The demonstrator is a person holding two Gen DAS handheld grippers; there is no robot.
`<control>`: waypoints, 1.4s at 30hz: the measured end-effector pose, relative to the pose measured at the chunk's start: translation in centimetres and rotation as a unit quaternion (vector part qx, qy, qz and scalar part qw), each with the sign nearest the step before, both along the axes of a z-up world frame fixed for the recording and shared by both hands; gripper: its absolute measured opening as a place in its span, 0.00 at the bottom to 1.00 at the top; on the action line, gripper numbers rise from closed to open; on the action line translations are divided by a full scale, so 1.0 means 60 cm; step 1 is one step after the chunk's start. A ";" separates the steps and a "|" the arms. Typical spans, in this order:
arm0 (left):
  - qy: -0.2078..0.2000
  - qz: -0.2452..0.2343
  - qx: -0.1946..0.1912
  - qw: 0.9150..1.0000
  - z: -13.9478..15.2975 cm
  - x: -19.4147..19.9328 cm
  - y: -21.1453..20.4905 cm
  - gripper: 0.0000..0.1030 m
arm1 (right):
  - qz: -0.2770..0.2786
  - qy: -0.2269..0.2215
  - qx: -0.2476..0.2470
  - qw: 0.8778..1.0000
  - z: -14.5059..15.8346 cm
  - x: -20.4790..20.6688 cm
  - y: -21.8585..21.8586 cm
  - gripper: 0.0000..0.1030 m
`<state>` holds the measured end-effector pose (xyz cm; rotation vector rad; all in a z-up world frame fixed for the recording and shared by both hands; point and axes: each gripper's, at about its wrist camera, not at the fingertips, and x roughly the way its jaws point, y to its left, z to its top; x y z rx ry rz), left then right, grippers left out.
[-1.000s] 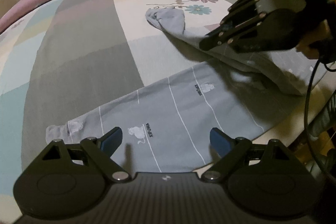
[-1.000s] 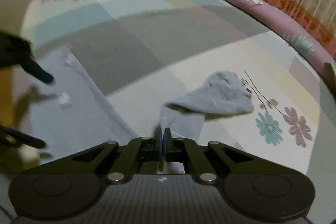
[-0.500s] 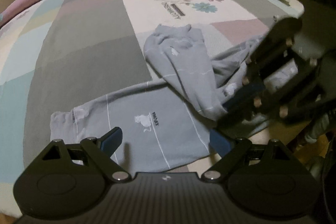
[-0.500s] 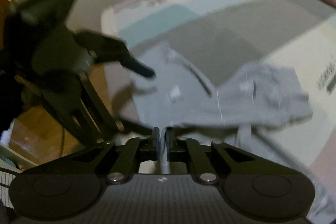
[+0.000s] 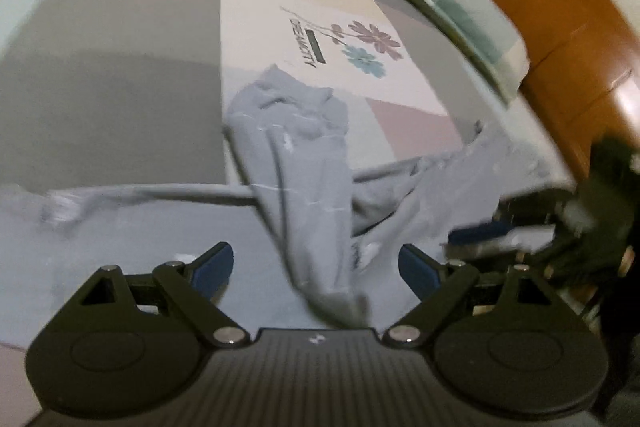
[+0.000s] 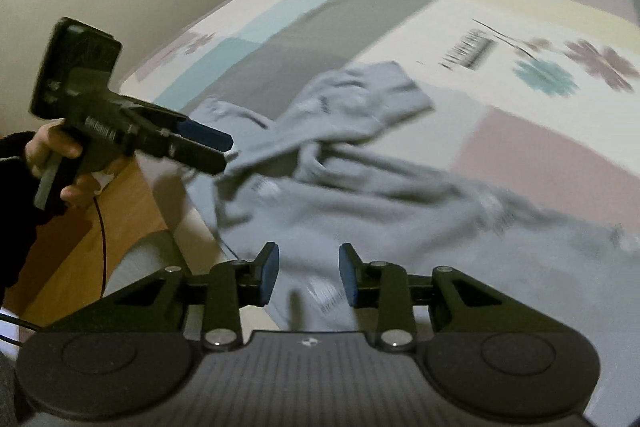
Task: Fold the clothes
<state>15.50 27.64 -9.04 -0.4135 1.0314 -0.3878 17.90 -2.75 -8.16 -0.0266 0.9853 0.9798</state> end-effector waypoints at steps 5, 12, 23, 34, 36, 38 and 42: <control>0.021 0.032 -0.084 0.996 -0.037 0.038 0.016 0.86 | -0.050 0.019 0.023 0.998 -0.009 -0.011 -0.063 0.37; 0.019 0.028 -0.047 0.998 -0.022 0.070 -0.006 0.86 | -0.087 0.027 0.039 0.995 -0.016 -0.012 -0.099 0.37; -0.083 -0.089 0.258 0.958 0.070 0.041 -0.148 0.86 | -0.104 -0.018 0.001 0.994 -0.024 -0.023 -0.105 0.42; -0.081 -0.109 0.353 0.926 0.034 0.097 -0.231 0.80 | -0.120 -0.047 -0.006 0.992 -0.019 -0.044 -0.146 0.47; -0.074 -0.108 0.355 0.926 0.025 0.105 -0.233 0.80 | -0.120 -0.046 -0.001 0.992 -0.018 -0.045 -0.151 0.48; -0.062 -0.103 0.351 0.928 0.019 0.110 -0.229 0.80 | -0.122 -0.039 0.019 0.992 -0.015 -0.042 -0.157 0.48; -0.062 -0.094 0.339 0.934 0.030 0.095 -0.207 0.81 | -0.106 -0.013 0.064 0.992 0.002 -0.011 -0.138 0.51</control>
